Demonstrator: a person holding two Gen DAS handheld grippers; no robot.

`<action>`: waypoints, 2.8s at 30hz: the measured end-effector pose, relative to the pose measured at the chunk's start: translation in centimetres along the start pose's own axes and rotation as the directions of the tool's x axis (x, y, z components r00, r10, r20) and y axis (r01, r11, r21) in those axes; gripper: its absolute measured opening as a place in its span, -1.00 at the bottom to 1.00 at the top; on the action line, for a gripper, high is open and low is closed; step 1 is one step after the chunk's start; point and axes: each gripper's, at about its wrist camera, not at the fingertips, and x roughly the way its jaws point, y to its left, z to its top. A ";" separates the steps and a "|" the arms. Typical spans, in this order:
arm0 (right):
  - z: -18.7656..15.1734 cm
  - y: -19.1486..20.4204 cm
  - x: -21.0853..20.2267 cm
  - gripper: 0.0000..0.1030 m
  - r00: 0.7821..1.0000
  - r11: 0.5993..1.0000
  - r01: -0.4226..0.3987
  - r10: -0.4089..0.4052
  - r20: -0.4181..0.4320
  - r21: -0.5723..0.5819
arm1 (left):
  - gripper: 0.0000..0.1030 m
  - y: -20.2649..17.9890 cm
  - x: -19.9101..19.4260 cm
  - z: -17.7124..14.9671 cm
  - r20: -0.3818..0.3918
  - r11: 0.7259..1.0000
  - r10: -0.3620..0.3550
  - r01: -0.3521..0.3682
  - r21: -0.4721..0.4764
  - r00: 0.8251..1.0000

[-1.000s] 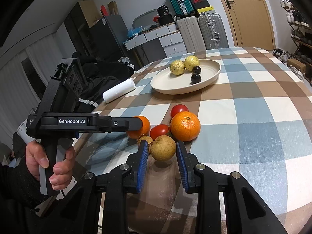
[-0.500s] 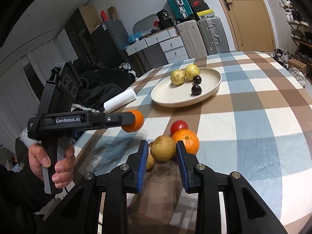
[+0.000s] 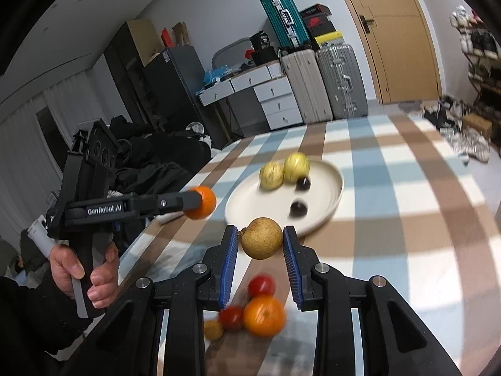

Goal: Organize fruits
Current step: 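Carry the orange and kiwi onto the cream plate and open both tools, then withdraw both tools from the plate back to the remaining fruits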

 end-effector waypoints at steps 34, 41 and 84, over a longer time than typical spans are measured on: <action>10.7 -7.8 15.5 -0.42 0.986 0.999 0.040 -0.039 -0.162 0.001 | -0.23 1.8 12.2 3.4 -0.066 0.988 0.129 -0.122 0.098 0.989; 9.4 -8.3 17.7 -0.42 0.973 0.998 0.057 -0.056 -0.224 0.000 | -0.23 2.0 13.4 3.3 -0.087 0.987 0.132 -0.123 0.103 0.987; 10.0 -6.9 10.9 0.28 0.987 0.994 0.098 -0.091 -0.135 0.047 | 0.30 -1.1 7.4 3.0 0.004 0.964 0.234 -0.232 0.131 0.972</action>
